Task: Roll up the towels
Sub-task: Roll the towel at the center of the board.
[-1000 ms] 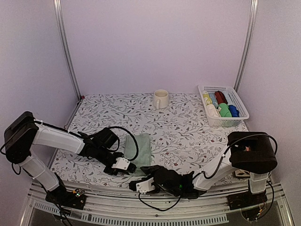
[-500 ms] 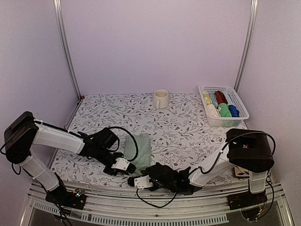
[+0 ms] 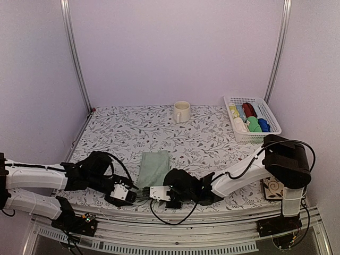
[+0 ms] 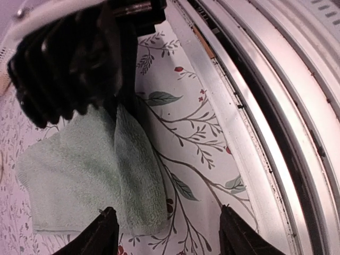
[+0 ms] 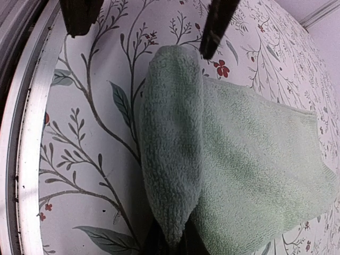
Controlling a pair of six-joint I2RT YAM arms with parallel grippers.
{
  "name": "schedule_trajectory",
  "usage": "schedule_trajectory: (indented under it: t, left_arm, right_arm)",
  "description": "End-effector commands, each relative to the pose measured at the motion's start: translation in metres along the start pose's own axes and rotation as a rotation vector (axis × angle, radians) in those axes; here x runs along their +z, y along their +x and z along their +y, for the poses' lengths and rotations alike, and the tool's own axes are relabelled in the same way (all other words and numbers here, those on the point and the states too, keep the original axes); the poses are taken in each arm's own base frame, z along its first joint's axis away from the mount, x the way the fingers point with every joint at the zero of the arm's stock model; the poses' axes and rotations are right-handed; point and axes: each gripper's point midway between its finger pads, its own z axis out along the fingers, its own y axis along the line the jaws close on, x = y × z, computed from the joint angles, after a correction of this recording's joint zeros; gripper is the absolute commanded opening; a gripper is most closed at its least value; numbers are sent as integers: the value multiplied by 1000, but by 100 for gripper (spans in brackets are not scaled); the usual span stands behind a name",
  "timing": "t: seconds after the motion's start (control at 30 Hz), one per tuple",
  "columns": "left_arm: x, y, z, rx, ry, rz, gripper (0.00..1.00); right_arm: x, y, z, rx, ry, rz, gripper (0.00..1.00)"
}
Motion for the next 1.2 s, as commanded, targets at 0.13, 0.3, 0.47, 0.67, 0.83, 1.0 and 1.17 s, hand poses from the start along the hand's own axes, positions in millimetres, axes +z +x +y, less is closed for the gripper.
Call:
schedule_trajectory:
  t: [0.13,0.3,0.47,0.67,0.83,1.0,1.17]
  left_arm:
    - [-16,-2,2,263,-296,-32,65]
    - [-12,8,-1,318,-342,20,64]
    - [-11,17,12,336,-439,82,64]
    - [-11,12,20,355,-500,76,63]
    - [-6,9,17,393,-489,69,61]
    - [1,16,13,418,-470,103,59]
    - [10,25,14,419,-457,151,56]
  right_arm:
    - [1,13,34,340,-427,107,3]
    - [1,7,32,503,-594,93,3]
    - [-1,2,28,611,-689,96,4]
    - [1,0,29,750,-819,97,4]
    - [0,-1,22,890,-885,72,4]
    - [-2,-4,18,937,-902,58,4]
    - [-3,-5,15,946,-899,53,4]
